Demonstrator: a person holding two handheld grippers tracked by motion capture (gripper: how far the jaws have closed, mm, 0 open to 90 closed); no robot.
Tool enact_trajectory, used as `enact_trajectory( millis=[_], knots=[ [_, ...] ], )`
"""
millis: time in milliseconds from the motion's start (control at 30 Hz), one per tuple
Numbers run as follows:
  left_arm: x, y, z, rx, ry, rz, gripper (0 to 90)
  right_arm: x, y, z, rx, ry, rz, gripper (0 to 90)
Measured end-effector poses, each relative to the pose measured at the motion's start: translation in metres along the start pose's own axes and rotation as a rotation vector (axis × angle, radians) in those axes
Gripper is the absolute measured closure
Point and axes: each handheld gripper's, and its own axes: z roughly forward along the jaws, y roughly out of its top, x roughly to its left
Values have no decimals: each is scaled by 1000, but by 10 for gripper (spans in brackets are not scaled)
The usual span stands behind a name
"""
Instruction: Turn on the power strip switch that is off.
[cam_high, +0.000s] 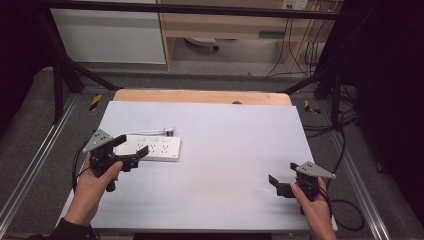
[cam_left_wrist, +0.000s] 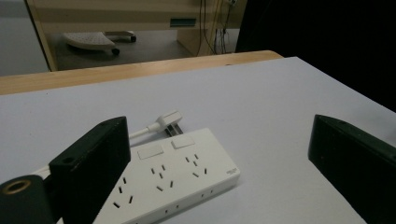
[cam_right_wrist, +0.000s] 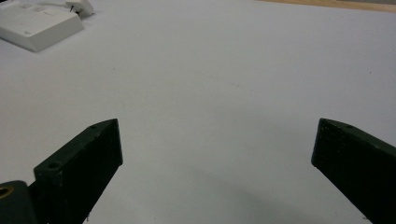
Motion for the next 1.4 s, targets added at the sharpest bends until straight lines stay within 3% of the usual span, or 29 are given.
enact_trajectory(
  millis=[333,1400],
  knots=[
    [-1,8,5,4,-1,13,59,1,0,1,2,7,1,22],
    [-4,33,41,47,-10,49,74,2,0,1,13,9,-11,22]
  ],
)
